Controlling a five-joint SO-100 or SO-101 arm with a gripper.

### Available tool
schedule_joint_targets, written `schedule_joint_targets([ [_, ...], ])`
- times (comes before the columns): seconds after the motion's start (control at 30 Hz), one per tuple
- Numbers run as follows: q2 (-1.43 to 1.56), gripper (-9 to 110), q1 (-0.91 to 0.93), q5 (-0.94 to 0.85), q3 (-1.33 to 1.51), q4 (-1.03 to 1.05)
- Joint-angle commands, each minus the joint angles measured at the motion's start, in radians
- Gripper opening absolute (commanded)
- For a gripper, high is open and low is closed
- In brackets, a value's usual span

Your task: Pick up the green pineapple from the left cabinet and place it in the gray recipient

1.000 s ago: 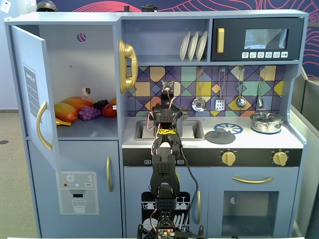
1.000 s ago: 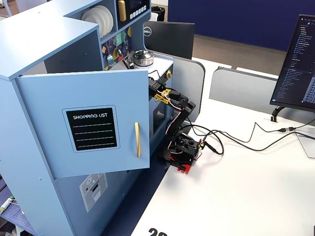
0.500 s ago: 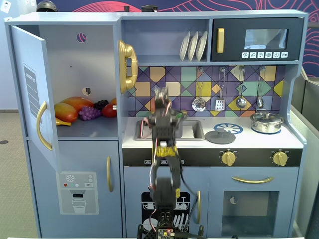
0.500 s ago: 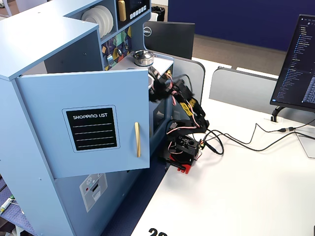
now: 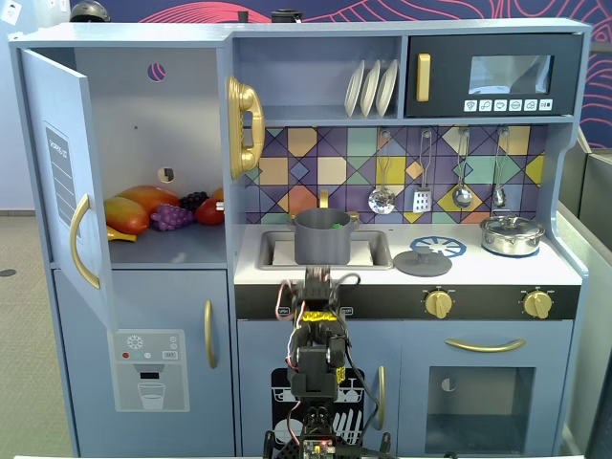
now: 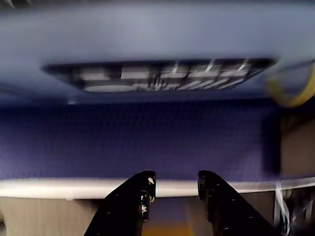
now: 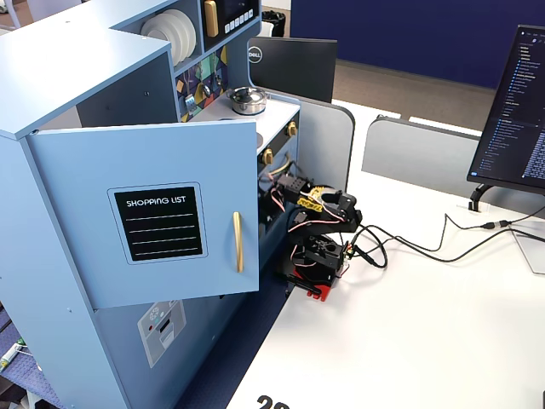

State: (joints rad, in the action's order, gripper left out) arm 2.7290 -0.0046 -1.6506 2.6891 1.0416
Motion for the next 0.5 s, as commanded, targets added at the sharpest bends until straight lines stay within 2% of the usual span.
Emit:
schedule_joint_targets([
  [0.0, 0.072, 0, -0.020, 0.012, 0.095, -0.029],
  [0.47, 0.356, 0, 0.009, 0.049, 0.305, 0.190],
])
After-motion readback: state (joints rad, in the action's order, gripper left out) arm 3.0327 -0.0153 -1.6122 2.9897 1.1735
